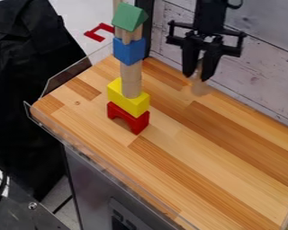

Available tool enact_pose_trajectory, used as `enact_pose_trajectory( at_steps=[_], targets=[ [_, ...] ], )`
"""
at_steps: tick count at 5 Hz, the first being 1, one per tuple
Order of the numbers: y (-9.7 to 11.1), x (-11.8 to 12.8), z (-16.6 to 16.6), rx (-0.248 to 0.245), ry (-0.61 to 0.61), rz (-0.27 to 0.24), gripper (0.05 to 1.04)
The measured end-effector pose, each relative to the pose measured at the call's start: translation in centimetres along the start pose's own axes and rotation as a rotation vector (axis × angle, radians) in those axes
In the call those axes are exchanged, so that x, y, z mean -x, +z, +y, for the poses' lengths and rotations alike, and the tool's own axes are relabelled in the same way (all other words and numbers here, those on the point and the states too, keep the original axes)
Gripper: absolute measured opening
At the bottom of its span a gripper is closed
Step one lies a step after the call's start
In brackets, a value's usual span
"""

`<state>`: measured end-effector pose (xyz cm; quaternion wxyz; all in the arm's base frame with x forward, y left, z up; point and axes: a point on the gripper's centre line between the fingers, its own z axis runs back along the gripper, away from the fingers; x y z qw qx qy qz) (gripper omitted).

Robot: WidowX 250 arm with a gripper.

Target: Move the pawn figure to the upper left part of the table behind the tower

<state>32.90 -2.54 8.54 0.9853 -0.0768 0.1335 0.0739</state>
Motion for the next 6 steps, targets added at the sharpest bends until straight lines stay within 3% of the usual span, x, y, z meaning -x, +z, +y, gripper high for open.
enact_pose_trajectory(
  at_steps=[3,4,6],
  targets=[
    [-2.9,-2.1,3.3,-0.048,0.105,0.074,0.285],
    [-3.0,-2.2,4.2,-0.059,0.146,0.077,0.285],
    [-3.4,-2.3,4.6,-0.036,0.166,0.095,0.285]
  ],
)
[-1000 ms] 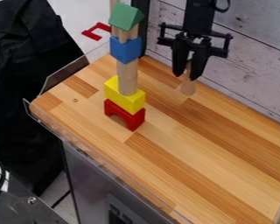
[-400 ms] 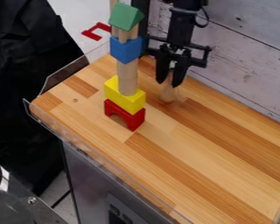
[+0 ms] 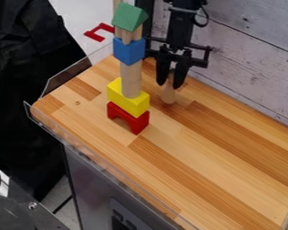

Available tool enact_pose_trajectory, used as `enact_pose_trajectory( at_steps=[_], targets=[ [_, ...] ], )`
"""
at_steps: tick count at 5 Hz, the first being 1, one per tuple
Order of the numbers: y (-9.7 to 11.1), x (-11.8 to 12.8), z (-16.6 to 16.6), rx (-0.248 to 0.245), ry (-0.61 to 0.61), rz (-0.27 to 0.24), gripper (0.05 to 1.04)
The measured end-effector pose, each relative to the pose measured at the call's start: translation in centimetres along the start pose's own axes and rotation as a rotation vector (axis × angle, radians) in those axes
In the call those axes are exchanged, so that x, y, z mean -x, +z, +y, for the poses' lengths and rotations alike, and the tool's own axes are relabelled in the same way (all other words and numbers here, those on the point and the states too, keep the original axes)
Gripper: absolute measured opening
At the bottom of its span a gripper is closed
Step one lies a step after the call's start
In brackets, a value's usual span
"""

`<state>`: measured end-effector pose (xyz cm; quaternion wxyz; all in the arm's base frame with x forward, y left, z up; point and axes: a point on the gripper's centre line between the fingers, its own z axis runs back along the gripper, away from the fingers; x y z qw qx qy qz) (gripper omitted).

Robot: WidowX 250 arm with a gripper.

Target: Move the pawn figure to the upper left part of the table behind the tower

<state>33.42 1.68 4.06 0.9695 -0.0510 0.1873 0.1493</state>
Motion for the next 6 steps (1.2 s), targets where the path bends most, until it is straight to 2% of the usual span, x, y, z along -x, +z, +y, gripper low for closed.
enact_pose_trajectory(
  at_steps=[1,3,4,5,6],
  targets=[
    [0.0,-0.2,-0.3,0.024,-0.010,-0.009,0.335],
    [-0.6,0.0,-0.2,0.029,-0.019,0.027,0.930],
    [-0.5,0.2,-0.5,0.002,-0.023,0.028,1.001],
    [2.2,1.0,-1.5,-0.029,-0.064,-0.058,1.000],
    [3.9,2.1,-3.6,-0.083,-0.124,-0.111,1.000]
  ],
)
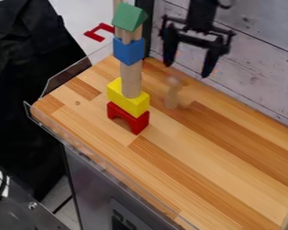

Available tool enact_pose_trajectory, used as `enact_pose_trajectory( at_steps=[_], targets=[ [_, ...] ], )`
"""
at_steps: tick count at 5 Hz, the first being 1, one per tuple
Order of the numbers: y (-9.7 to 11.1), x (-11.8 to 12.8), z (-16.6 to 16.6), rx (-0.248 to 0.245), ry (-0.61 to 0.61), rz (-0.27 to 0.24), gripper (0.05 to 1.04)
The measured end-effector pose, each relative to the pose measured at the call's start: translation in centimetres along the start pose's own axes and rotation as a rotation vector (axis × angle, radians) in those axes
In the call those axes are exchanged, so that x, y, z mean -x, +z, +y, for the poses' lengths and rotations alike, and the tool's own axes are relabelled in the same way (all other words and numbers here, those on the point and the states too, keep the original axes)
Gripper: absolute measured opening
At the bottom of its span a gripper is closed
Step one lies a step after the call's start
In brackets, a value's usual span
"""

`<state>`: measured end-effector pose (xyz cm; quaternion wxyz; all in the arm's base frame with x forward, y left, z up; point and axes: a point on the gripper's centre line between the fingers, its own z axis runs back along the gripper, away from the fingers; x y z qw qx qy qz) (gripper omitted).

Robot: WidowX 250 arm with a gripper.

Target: Move the pawn figure to the upper left part of the table behind the tower

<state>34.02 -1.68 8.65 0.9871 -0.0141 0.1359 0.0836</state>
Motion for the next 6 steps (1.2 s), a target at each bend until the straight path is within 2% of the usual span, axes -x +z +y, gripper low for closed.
enact_pose_trajectory(
  at_steps=[1,2,3,4,5,6],
  targets=[
    [2.4,1.0,-1.7,-0.011,-0.048,-0.076,1.000],
    [2.8,2.4,-3.2,-0.040,-0.076,-0.062,1.000],
    [2.4,4.1,-4.6,-0.055,-0.088,-0.037,0.999],
    [2.6,5.9,-5.7,-0.054,-0.085,-0.032,1.000],
    [1.5,6.5,-6.2,-0.053,-0.078,-0.008,1.000],
    [1.3,7.0,-6.6,-0.009,-0.078,-0.024,0.999]
  ],
)
